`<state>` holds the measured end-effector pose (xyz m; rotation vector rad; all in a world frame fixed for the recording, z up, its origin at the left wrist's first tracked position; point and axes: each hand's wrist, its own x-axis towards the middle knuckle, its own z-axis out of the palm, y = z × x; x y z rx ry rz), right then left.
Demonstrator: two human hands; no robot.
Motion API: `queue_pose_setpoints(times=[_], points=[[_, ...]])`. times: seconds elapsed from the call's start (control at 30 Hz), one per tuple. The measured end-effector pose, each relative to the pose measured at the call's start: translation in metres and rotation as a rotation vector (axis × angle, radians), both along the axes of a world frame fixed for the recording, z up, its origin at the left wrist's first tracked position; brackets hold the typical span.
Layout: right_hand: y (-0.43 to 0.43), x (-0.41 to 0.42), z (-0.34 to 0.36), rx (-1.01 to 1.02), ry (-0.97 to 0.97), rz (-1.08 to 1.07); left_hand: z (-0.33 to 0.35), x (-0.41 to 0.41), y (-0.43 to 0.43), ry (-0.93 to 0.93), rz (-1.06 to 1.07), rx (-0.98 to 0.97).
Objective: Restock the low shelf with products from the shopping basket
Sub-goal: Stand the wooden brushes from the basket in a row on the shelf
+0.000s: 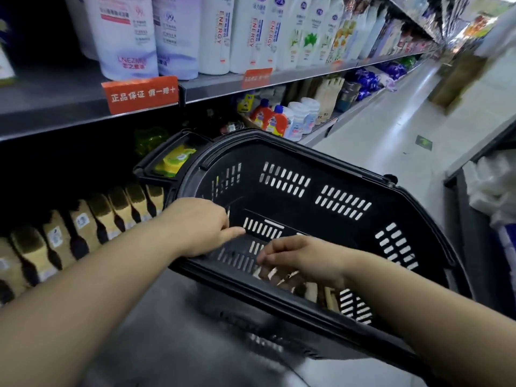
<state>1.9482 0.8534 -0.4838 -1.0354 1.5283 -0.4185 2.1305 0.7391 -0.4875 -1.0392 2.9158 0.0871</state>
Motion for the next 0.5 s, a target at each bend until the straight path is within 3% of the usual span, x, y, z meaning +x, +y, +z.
queue_pose_setpoints(times=[0.03, 0.13, 0.2, 0.3, 0.43, 0.5], points=[[-0.005, -0.015, -0.006, 0.019, 0.099, 0.034, 0.0, 0.002, -0.001, -0.032, 0.006, 0.003], [-0.025, -0.066, -0.039, 0.042, 0.641, 0.213, -0.001, -0.009, 0.002, -0.152, 0.014, 0.074], [-0.034, -0.094, -0.063, 0.111, 0.849, 0.333, -0.004, -0.031, 0.008, -0.221, -0.022, 0.176], [-0.04, -0.123, -0.099, 0.174, 1.001, 0.509, -0.008, -0.075, 0.012, -0.203, -0.099, 0.337], [-0.04, -0.143, -0.162, 0.099, 1.084, 0.729, -0.015, -0.115, 0.007, -0.097, -0.136, 0.479], [-0.039, -0.146, -0.189, 0.118, 1.102, 0.744, -0.027, -0.12, 0.004, -0.051, -0.123, 0.574]])
